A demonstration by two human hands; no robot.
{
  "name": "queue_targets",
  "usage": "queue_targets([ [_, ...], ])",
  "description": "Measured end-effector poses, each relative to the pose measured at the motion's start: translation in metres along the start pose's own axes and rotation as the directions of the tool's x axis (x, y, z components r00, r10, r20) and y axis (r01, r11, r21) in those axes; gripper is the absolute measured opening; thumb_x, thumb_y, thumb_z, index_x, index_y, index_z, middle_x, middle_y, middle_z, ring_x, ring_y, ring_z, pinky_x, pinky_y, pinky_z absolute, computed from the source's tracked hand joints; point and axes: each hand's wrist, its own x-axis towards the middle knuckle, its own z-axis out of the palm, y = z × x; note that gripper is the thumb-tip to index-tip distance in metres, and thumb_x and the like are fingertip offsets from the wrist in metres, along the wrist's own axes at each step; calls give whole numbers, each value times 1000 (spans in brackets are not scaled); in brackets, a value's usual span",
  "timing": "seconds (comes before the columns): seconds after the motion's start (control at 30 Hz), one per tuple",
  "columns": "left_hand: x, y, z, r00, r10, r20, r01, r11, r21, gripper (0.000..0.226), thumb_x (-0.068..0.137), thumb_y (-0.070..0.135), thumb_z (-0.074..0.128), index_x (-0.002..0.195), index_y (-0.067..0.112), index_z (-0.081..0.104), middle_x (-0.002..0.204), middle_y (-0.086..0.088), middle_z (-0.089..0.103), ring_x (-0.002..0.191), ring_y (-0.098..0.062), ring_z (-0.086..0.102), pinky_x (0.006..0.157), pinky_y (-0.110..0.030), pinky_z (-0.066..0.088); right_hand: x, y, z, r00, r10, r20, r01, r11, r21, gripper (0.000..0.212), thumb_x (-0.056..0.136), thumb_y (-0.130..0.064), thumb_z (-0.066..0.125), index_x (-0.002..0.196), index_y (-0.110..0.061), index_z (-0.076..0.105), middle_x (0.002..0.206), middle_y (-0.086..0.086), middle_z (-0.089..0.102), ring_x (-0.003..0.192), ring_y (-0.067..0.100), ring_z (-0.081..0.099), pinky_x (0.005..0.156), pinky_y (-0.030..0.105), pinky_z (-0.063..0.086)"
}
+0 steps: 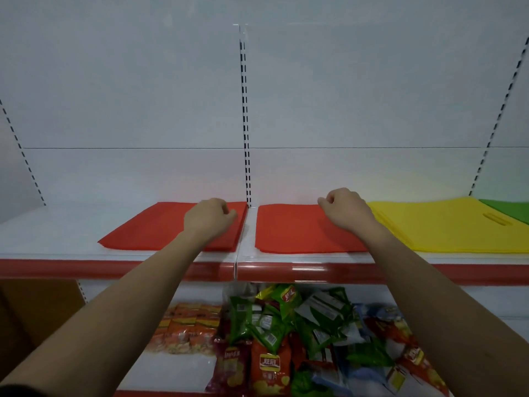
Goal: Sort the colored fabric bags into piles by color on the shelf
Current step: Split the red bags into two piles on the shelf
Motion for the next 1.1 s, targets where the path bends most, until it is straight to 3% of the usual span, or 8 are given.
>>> queue_targets([
  [0.2, 10, -76, -19, 998, -53, -23, 52, 998, -43, 23, 89, 38, 52, 85, 21, 66, 84, 0, 68, 81, -22, 63, 67, -29, 46, -6, -73, 41, 996, -22, 85, 18, 998, 52, 40, 93, -39, 50, 64, -11, 53, 78, 15, 63, 80, 34, 59, 69, 33, 43],
  [0.33, 15, -142, -27, 989, -136, -57, 132, 988, -78, 17, 88, 35, 52, 84, 23, 65, 88, 1, 68, 87, -24, 62, 78, -34, 50, -17, -120, 86, 989, -57, 136, 45, 995, 84, 38, 91, -30, 52, 58, -15, 40, 69, 11, 51, 71, 28, 49, 65, 32, 36],
  [0.47, 11, -209, -26, 979, -184, -84, 180, 982, -50, 19, 86, 34, 53, 94, 24, 67, 97, 0, 67, 98, -27, 59, 85, -39, 49, -26, -153, 137, 983, -43, 179, 35, 998, 50, 21, 94, -27, 52, 90, -7, 56, 92, 13, 62, 89, 31, 58, 76, 37, 44],
  [0.57, 9, -248, -22, 975, -215, -47, 208, 970, -126, 29, 85, 35, 56, 109, 22, 67, 114, -4, 62, 105, -28, 57, 88, -38, 49, -29, -164, 172, 996, -30, 84, 29, 1000, 4, 28, 94, -27, 53, 106, -2, 56, 106, 18, 60, 99, 35, 57, 83, 37, 44],
  [0.77, 14, -266, -15, 979, -202, 31, 204, 973, -109, 56, 86, 49, 61, 131, 17, 57, 126, -10, 55, 112, -30, 56, 94, -40, 47, -35, -161, 194, 993, 102, -58, -102, 995, 18, 29, 92, -19, 53, 109, 5, 56, 113, 24, 56, 102, 37, 52, 90, 42, 42],
  [0.97, 19, -270, -7, 967, -255, 26, 256, 965, -53, 57, 88, 55, 59, 126, 14, 58, 122, -10, 54, 109, -30, 57, 92, -39, 47, -33, -163, 191, 983, 176, -42, -175, 984, 30, 33, 93, -22, 61, 109, 7, 58, 111, 28, 61, 106, 42, 55, 86, 42, 43],
  [1.1, 25, -271, -6, 951, -306, 41, 309, 941, -137, 54, 84, 55, 66, 121, 16, 58, 119, -7, 57, 107, -27, 59, 94, -41, 49, -34, -167, 187, 978, 206, -35, -202, 976, 81, 30, 92, -23, 65, 99, 6, 63, 102, 25, 66, 99, 41, 60, 79, 39, 44],
])
